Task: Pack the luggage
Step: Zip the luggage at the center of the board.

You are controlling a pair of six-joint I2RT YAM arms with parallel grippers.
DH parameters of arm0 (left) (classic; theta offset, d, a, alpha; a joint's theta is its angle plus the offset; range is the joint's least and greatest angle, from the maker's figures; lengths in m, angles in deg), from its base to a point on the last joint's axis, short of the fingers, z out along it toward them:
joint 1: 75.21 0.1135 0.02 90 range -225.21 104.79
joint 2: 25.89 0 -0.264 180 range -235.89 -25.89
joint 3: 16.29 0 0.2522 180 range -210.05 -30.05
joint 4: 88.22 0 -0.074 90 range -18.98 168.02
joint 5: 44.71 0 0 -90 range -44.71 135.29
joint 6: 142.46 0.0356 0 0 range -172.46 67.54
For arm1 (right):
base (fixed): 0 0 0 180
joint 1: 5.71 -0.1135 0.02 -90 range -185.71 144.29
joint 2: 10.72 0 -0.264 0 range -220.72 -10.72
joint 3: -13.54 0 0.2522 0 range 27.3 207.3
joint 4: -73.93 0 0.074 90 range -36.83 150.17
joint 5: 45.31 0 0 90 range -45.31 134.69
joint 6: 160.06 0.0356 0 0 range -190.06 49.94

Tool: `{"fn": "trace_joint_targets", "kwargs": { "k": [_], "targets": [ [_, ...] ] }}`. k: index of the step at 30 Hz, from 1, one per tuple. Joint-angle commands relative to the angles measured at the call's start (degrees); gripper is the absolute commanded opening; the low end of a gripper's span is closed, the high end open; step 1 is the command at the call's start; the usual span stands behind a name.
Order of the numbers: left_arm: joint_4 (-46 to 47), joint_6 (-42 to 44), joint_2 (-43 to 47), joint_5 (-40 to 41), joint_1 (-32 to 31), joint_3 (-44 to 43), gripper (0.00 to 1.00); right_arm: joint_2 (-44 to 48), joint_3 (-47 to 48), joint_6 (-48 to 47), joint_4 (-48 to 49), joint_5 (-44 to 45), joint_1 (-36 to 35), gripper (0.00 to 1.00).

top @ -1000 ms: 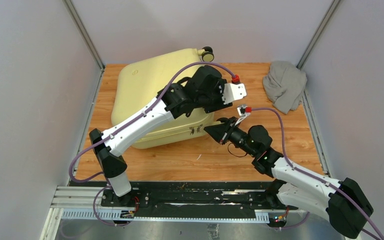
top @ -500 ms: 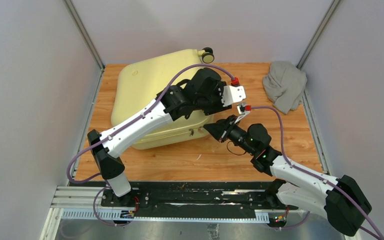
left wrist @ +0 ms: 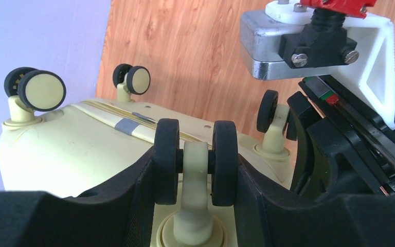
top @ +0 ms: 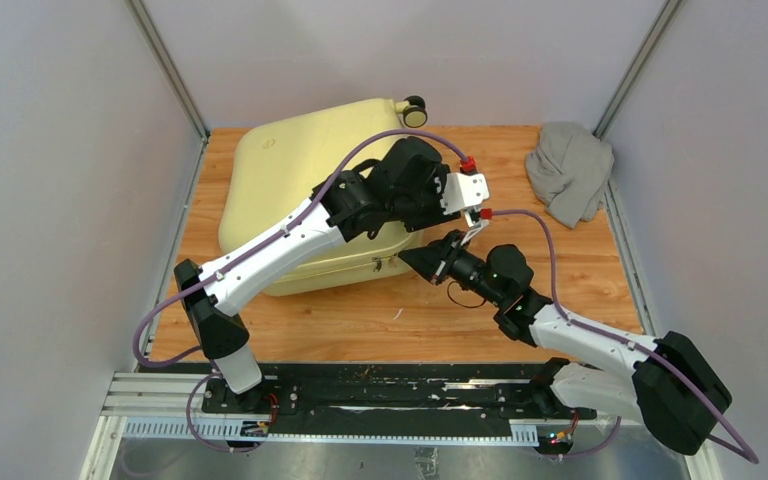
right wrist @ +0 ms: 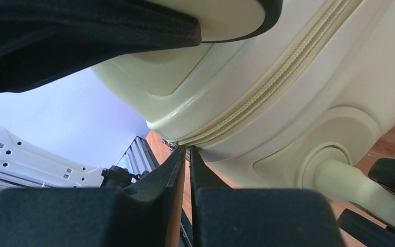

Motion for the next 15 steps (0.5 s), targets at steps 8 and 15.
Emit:
{"fn": "trace_joint_targets", "kwargs": {
  "k": [8, 15],
  "targets": [
    [20.21, 0.05, 6.21, -2.18, -1.39, -4.19, 0.0, -4.16, 4.84, 0.49, 0.8, -1.97, -1.11, 0.11],
    [20.67, -0.26, 5.63, -1.87, -1.49, -4.73, 0.0, -5.67, 5.58, 0.37, 1.27, -0.17, -2.97, 0.1]
  ]
}}
